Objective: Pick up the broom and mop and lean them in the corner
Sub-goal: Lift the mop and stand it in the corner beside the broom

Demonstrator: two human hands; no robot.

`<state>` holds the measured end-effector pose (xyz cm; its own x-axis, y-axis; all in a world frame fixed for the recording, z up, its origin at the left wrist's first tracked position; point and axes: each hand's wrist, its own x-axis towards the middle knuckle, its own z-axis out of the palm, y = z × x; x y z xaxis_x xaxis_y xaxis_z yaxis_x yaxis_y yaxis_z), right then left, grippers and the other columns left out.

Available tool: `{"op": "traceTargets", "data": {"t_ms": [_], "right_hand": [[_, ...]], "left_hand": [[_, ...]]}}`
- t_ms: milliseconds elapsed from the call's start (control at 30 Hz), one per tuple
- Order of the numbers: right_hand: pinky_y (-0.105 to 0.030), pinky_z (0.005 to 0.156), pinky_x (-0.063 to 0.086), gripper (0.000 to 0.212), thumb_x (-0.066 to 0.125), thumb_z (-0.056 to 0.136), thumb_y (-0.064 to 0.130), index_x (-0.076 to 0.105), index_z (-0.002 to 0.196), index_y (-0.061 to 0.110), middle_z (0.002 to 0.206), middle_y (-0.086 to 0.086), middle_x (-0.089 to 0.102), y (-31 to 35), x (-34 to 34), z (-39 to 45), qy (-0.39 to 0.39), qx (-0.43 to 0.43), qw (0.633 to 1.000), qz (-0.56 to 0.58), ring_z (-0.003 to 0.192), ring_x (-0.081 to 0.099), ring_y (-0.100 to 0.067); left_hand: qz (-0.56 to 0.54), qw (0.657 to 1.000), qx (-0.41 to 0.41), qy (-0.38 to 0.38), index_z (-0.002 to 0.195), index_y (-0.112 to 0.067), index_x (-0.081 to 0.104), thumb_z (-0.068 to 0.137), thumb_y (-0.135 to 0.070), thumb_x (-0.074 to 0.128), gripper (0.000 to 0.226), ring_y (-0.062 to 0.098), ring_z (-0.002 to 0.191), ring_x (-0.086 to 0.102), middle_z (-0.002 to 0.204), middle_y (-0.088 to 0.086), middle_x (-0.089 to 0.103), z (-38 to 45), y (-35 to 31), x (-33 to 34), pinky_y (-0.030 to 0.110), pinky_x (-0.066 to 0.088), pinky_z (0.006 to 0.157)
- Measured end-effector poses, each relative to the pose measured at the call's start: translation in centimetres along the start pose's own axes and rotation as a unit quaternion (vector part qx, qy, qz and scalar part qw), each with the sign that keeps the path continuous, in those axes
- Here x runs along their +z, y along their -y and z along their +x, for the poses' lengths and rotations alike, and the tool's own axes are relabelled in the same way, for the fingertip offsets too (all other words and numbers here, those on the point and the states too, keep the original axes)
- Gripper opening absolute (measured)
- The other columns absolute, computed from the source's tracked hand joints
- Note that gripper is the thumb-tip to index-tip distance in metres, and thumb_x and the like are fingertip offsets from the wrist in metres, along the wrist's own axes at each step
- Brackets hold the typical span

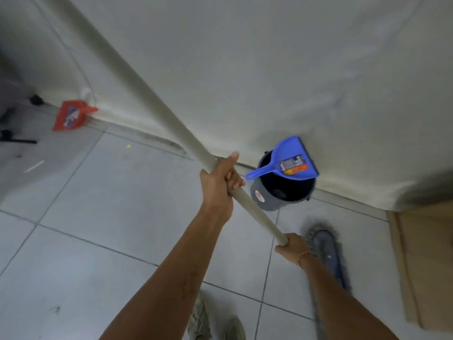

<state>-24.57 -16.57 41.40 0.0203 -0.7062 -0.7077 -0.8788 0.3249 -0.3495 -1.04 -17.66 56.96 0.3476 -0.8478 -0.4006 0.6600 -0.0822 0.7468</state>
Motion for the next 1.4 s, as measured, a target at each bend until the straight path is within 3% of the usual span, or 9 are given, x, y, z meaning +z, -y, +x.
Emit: {"op": "traceTargets", "data": {"t_ms": [167, 333, 500, 667, 800, 1033, 1133, 1300, 1400], "right_hand": [[-0.028, 0.067, 0.044, 0.014, 0.069, 0.076, 0.021, 0.066, 0.089, 0.016, 0.084, -0.008, 0.063, 2.1, -8.2, -7.9, -0.074, -0.010, 0.994, 0.083, 0.086, 0.065, -0.025], [-0.030, 0.065, 0.043, 0.006, 0.066, 0.078, 0.014, 0.062, 0.076, 0.011, 0.076, -0.010, 0.058, 1.4, -14.4, -13.6, -0.188, 0.008, 0.949, 0.254, 0.072, 0.055, -0.022], [-0.027, 0.056, 0.035, 0.036, 0.063, 0.081, 0.009, 0.041, 0.053, 0.015, 0.055, -0.003, 0.043, -2.7, -18.5, -17.3, -0.277, 0.026, 0.885, 0.374, 0.053, 0.040, -0.017], [-0.024, 0.051, 0.035, 0.035, 0.061, 0.081, 0.008, 0.040, 0.054, 0.015, 0.054, -0.004, 0.041, -7.9, -20.6, -19.3, -0.333, 0.046, 0.828, 0.449, 0.050, 0.038, -0.017], [-0.024, 0.055, 0.041, 0.033, 0.065, 0.082, 0.014, 0.045, 0.057, 0.020, 0.060, -0.002, 0.047, -14.0, -23.3, -20.8, -0.383, 0.064, 0.790, 0.475, 0.059, 0.046, -0.019], [-0.032, 0.069, 0.052, 0.022, 0.070, 0.079, 0.010, 0.051, 0.070, 0.012, 0.070, -0.008, 0.054, -26.7, -28.7, -21.7, -0.376, 0.026, 0.801, 0.465, 0.066, 0.051, -0.021], [-0.030, 0.061, 0.049, 0.024, 0.068, 0.076, 0.003, 0.050, 0.064, 0.012, 0.062, -0.006, 0.049, -30.6, -31.7, -21.5, -0.352, 0.022, 0.812, 0.465, 0.061, 0.048, -0.021], [-0.025, 0.059, 0.050, 0.027, 0.074, 0.078, 0.022, 0.055, 0.059, 0.020, 0.052, 0.005, 0.056, -35.2, -36.5, -20.7, -0.348, 0.011, 0.795, 0.498, 0.046, 0.051, -0.004], [-0.020, 0.055, 0.049, 0.024, 0.070, 0.080, 0.021, 0.057, 0.061, 0.017, 0.053, 0.003, 0.057, -37.4, -40.7, -19.0, -0.356, 0.005, 0.786, 0.505, 0.049, 0.053, -0.006]], "left_hand": [[0.068, 0.983, 0.053, 0.164, 0.045, -0.018, 0.030, 0.077, -0.016, 0.068, 0.049, 0.015, 0.032, 0.022, 0.034, -0.005, 0.024, -6.3, -7.2, 14.7, 0.025, 0.029, 0.044], [0.130, 0.931, 0.052, 0.338, 0.037, -0.023, 0.035, 0.079, -0.015, 0.068, 0.054, 0.012, 0.028, 0.024, 0.032, -0.007, 0.027, -10.7, -9.3, 26.8, 0.021, 0.032, 0.040], [0.183, 0.869, 0.040, 0.458, 0.041, -0.019, 0.036, 0.080, -0.022, 0.069, 0.052, 0.013, 0.027, 0.026, 0.032, -0.004, 0.030, -16.6, -7.3, 36.1, 0.022, 0.035, 0.040], [0.213, 0.872, 0.067, 0.435, 0.048, -0.022, 0.047, 0.079, -0.044, 0.069, 0.045, 0.013, 0.035, 0.039, 0.038, -0.006, 0.041, -22.7, -2.7, 42.1, 0.026, 0.041, 0.045], [0.228, 0.874, 0.080, 0.423, 0.049, -0.023, 0.041, 0.083, -0.044, 0.066, 0.047, 0.005, 0.031, 0.038, 0.034, -0.012, 0.039, -28.3, 2.2, 47.5, 0.020, 0.033, 0.039], [0.252, 0.865, 0.092, 0.423, 0.051, -0.022, 0.046, 0.083, -0.036, 0.067, 0.042, 0.010, 0.037, 0.042, 0.041, -0.007, 0.044, -34.1, 11.5, 58.5, 0.022, 0.036, 0.043], [0.251, 0.867, 0.081, 0.422, 0.050, -0.017, 0.047, 0.083, -0.025, 0.066, 0.039, 0.008, 0.030, 0.040, 0.033, -0.010, 0.042, -35.2, 13.8, 62.3, 0.019, 0.033, 0.039], [0.236, 0.865, 0.086, 0.435, 0.050, -0.018, 0.044, 0.078, -0.013, 0.062, 0.034, 0.008, 0.028, 0.034, 0.033, -0.010, 0.039, -36.5, 16.0, 68.8, 0.019, 0.032, 0.037], [0.225, 0.866, 0.093, 0.436, 0.051, -0.017, 0.045, 0.076, -0.014, 0.063, 0.032, 0.009, 0.029, 0.033, 0.034, -0.009, 0.039, -35.9, 17.2, 73.0, 0.021, 0.033, 0.038]]}}
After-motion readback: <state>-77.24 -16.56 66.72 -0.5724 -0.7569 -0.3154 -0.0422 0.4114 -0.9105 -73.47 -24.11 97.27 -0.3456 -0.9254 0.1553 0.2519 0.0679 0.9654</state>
